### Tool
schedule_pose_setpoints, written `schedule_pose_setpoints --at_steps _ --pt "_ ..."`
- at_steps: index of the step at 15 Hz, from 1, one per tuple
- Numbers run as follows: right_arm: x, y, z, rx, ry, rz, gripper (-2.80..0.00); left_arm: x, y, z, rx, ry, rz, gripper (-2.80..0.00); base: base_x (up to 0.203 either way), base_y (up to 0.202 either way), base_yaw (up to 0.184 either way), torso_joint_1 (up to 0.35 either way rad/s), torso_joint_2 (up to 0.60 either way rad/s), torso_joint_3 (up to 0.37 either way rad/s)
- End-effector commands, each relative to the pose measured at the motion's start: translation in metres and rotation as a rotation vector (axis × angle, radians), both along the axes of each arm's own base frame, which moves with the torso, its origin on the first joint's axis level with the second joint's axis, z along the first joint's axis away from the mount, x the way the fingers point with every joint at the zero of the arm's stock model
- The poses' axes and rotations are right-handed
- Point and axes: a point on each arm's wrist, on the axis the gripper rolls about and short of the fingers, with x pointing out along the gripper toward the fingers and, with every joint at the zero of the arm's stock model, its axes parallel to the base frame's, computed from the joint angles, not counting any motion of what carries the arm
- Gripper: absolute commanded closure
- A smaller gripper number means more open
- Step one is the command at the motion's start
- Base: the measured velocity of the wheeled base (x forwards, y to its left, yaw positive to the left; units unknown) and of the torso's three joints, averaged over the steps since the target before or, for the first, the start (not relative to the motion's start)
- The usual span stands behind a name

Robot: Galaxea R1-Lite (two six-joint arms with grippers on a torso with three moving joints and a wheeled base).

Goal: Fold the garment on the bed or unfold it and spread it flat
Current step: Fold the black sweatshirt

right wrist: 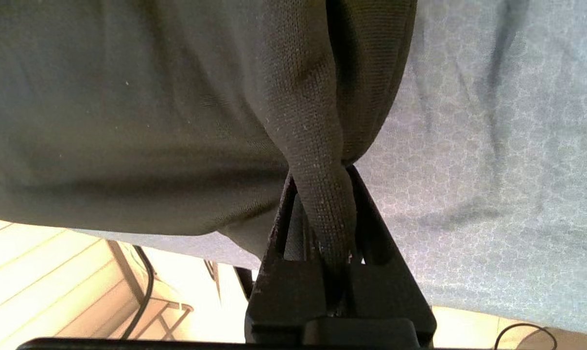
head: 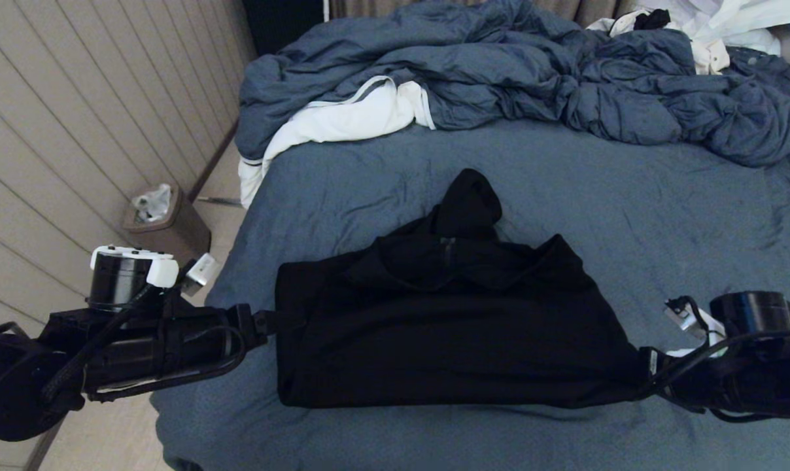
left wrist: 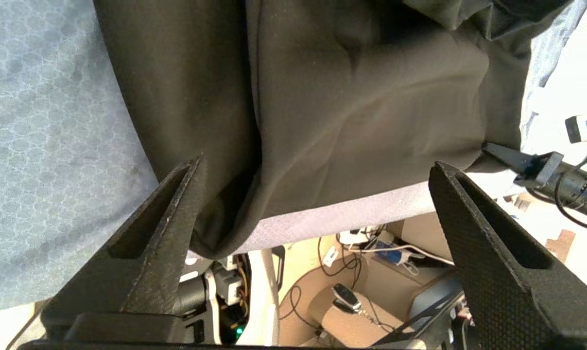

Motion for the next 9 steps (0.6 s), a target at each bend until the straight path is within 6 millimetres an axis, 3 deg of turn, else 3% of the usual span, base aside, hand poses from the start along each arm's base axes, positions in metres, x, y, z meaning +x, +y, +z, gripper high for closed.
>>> schedule_pose_setpoints --at_steps 1,9 --pt "-0.0008 0.0012 -0.0013 0.003 0.004 0.004 0.0 0.0013 -0.0004 -0.0012 -0.003 0.005 0.0 -2.8 0.0 0.0 0.0 0.0 0.0 0.0" --pt "-0.005 0.0018 -0.0043 -0.05 -0.006 0.005 0.0 0.0017 -0.0006 -0.0022 -0.005 0.008 0.0 -2.8 0.0 0.0 0.0 0.0 0.0 0.0"
